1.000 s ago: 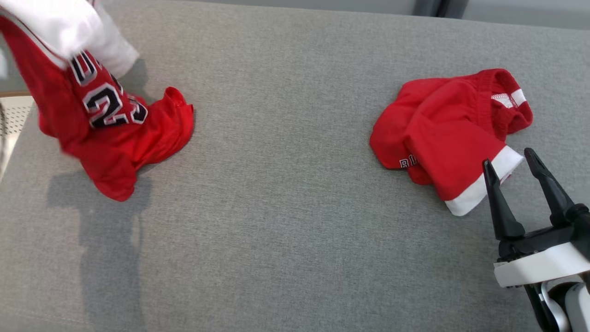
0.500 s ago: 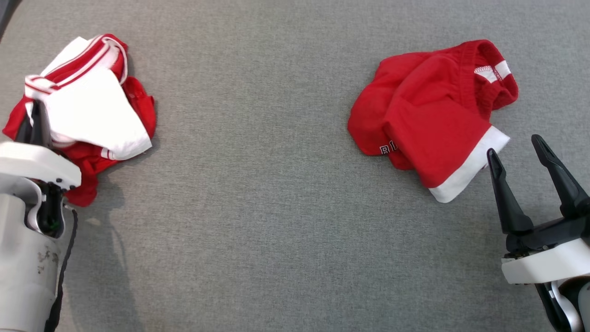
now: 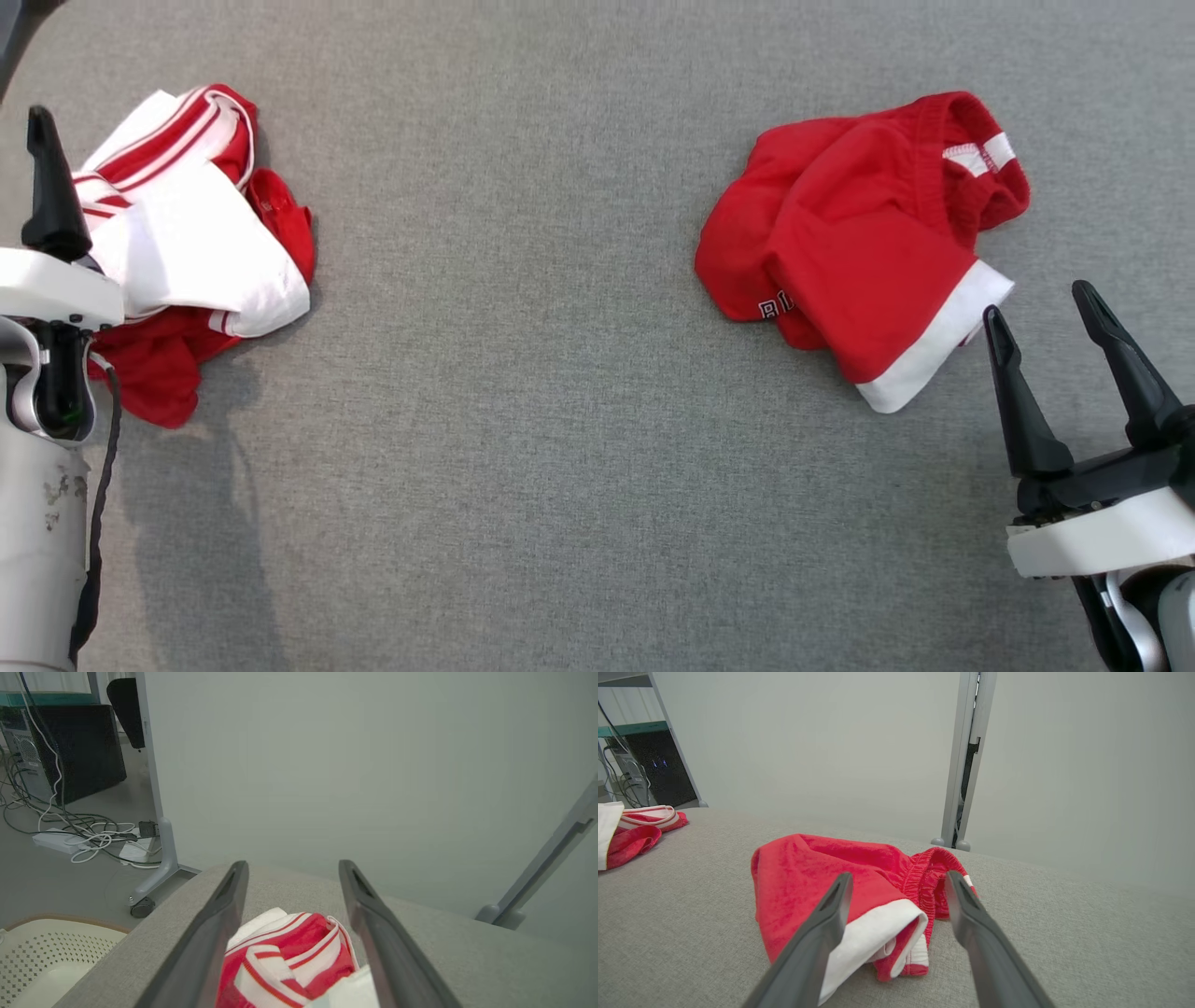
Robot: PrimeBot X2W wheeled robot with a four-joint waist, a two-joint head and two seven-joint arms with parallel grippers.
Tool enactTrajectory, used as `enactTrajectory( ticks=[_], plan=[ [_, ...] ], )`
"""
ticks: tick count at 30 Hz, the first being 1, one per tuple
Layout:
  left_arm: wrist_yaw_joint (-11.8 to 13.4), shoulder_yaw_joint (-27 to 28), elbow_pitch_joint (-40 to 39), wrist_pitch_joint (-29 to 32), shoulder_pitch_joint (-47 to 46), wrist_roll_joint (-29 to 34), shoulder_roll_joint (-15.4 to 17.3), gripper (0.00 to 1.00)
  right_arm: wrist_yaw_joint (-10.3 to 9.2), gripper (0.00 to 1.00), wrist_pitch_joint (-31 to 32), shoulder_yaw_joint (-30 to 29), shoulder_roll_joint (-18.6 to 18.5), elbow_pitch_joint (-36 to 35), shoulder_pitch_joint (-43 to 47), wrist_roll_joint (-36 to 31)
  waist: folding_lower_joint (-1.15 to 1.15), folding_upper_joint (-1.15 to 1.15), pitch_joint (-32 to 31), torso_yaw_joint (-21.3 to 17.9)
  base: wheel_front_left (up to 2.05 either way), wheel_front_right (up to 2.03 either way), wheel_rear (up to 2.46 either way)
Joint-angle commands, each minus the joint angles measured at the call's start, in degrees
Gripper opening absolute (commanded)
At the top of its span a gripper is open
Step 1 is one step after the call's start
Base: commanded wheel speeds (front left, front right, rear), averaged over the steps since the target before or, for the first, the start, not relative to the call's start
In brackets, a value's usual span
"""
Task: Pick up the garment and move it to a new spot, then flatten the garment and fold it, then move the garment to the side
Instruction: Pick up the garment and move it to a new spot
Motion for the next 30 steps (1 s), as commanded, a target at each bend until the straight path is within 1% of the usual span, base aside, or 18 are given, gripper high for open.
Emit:
enactTrajectory(
  ticks=[1,3,5,7,8,9,15,22,30],
  plan=[
    [0.30,0.73,-2.90,-0.08,1.43,1.91,-0.30,1.00,0.01,1.00,-0.97,-0.15,0.37,0.95,-0.54,0.37,0.00,0.00,-1.44,-0.49,0.00,0.00,0.00],
    [0.52,1.69,-6.81,-0.09,2.42,3.71,-0.77,1.00,0.01,1.00,-1.64,-0.03,0.89,2.00,-0.79,0.42,0.00,0.00,-2.51,-1.21,0.00,0.00,0.00],
    [0.57,1.94,-8.35,-0.07,3.15,4.57,-1.08,1.00,0.01,1.00,-2.03,0.10,1.20,2.67,-0.96,0.53,0.00,0.00,-3.07,-1.69,0.00,0.00,0.00],
    [0.44,2.47,-11.97,-0.06,4.47,6.33,-1.53,1.00,0.01,1.00,-2.79,0.18,1.80,3.96,-1.01,0.87,0.00,0.00,-4.12,-2.80,0.00,0.00,0.00],
    [0.05,2.97,-14.19,-0.05,5.73,7.18,-1.75,1.00,0.01,1.00,-3.62,0.55,2.49,5.40,-1.18,1.16,0.00,0.00,-5.16,-4.13,0.00,0.00,0.00],
    [0.05,2.97,-14.19,-0.05,5.73,7.18,-1.75,1.00,0.01,1.00,-3.62,0.55,2.49,5.40,-1.18,1.16,0.00,0.00,-5.16,-4.13,0.00,0.00,0.00],
    [-0.49,2.76,-20.42,-0.05,10.97,9.88,-3.90,1.00,0.01,1.00,-5.67,1.32,4.52,9.27,-1.03,1.68,0.00,0.00,-8.28,-8.03,0.00,0.00,0.00],
    [-0.58,2.62,-24.58,-0.06,18.39,11.09,-7.16,1.00,0.01,1.00,-7.14,1.40,5.92,13.17,0.15,2.24,0.00,0.00,-12.00,-10.35,0.00,0.00,0.00],
    [-0.78,0.71,-26.47,-0.06,26.87,12.59,-9.13,1.00,0.01,1.00,-7.78,0.84,6.17,15.98,1.20,3.02,0.00,0.00,-15.20,-10.69,0.00,0.00,0.00]
  ],
)
